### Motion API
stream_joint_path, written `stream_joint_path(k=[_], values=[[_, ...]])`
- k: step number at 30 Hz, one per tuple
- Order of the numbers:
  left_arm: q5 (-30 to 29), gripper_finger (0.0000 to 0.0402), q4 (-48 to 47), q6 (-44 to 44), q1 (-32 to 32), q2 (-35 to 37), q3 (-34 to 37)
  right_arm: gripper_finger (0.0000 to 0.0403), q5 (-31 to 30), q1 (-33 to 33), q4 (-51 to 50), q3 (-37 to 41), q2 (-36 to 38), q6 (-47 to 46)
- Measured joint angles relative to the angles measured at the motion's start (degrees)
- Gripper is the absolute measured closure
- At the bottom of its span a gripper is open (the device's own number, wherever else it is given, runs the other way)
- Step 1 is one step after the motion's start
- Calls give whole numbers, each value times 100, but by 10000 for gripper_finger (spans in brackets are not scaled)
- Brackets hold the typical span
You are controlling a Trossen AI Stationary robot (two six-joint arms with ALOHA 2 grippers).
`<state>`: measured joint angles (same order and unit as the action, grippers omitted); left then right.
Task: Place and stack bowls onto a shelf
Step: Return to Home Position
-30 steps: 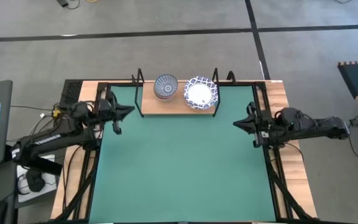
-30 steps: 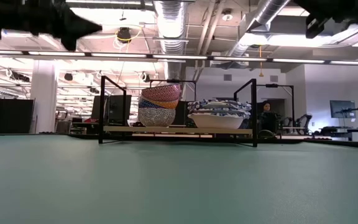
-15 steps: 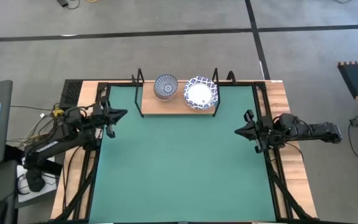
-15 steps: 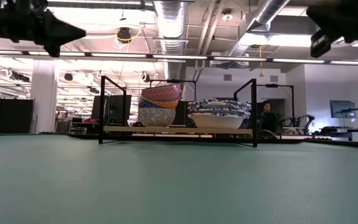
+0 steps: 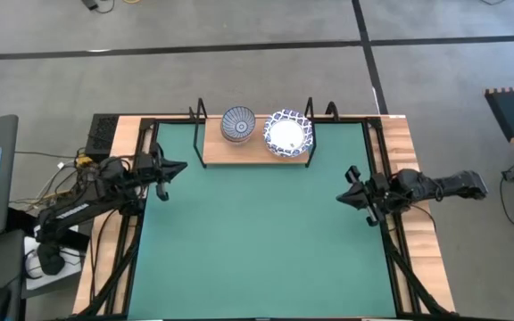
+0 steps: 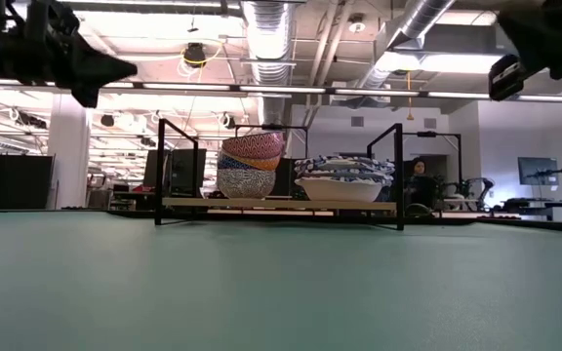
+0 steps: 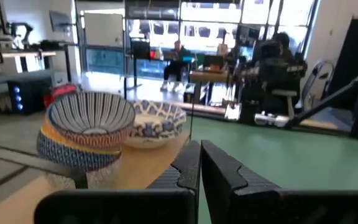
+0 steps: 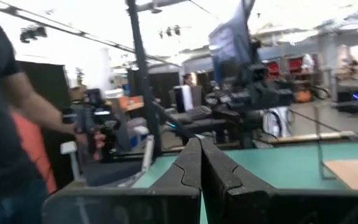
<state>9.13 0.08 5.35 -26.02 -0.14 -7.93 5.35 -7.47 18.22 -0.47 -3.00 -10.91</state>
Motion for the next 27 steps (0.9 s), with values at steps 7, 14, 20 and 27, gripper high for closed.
stream_joint_path(k=[7, 14, 20, 27], values=[[37, 401, -42, -140, 0, -10, 29, 383, 85, -189, -407, 2, 304, 294], [215, 401, 905, 374, 0, -4, 565, 383, 72, 85, -411, 5, 286, 383], [306, 401, 1109, 330, 0, 1, 730, 383, 57, 429, -461, 8, 286, 338], [596, 401, 1015, 288, 0, -7, 733, 382, 473, 577, -745, 11, 288, 145]])
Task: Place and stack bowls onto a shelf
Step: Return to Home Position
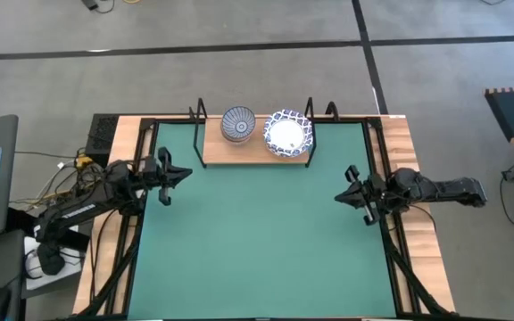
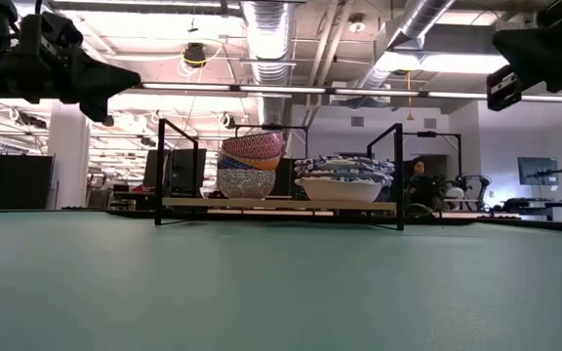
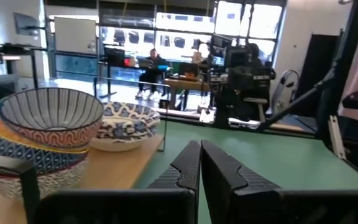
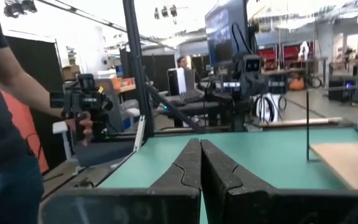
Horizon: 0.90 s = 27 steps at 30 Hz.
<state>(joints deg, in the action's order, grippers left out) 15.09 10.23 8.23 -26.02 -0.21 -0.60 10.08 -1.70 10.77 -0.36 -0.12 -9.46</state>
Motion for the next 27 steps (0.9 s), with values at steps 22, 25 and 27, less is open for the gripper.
stream_joint_path(k=[22, 25, 27], values=[[313, 401, -413, 10, 422, 12, -141, 382, 268, -195, -711, 4, -1, -319], [-460, 401, -667, -44, 422, -19, 5, 382, 279, -201, -735, 6, -2, 6], [-641, 401, -701, -85, 439, -31, 7, 382, 262, -201, -742, 7, -1, 87]])
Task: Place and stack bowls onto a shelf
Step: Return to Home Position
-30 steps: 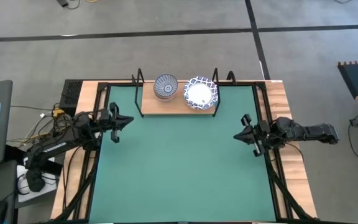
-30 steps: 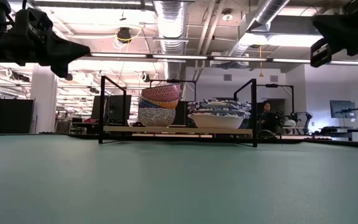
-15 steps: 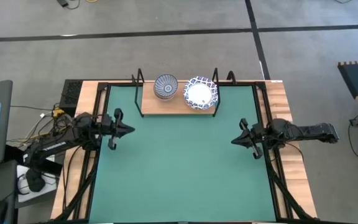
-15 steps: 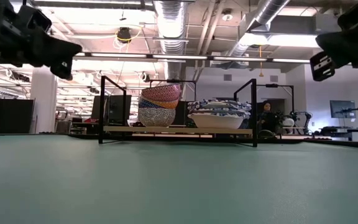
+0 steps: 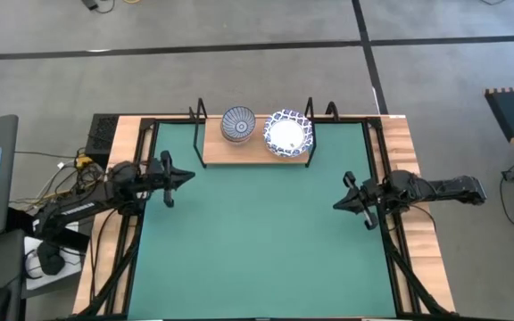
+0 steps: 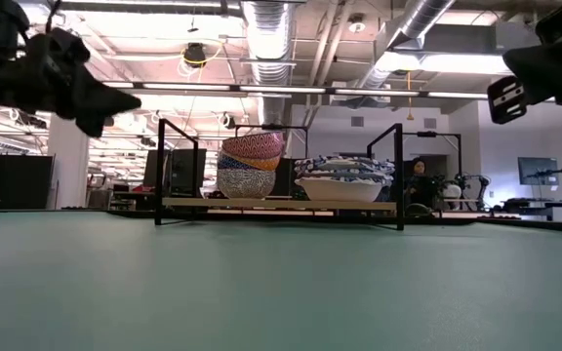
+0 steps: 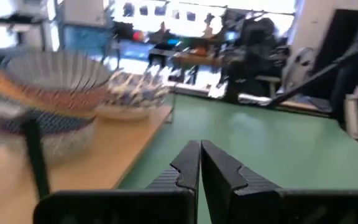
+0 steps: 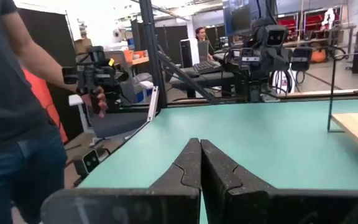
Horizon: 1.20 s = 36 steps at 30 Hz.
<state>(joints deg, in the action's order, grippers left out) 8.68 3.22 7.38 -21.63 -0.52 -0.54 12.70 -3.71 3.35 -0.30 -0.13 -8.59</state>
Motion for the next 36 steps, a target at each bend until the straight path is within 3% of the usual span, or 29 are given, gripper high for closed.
stream_joint_path(k=[12, 18, 36], values=[[148, 401, 16, 82, 479, 16, 7, 378, 88, 9, -33, 0, -1, 160], [-15, 401, 13, 600, 486, 16, 11, 361, 82, 7, 12, 0, -1, 154], [-15, 401, 13, 568, 486, 16, 15, 357, 76, 7, 8, 0, -1, 153]])
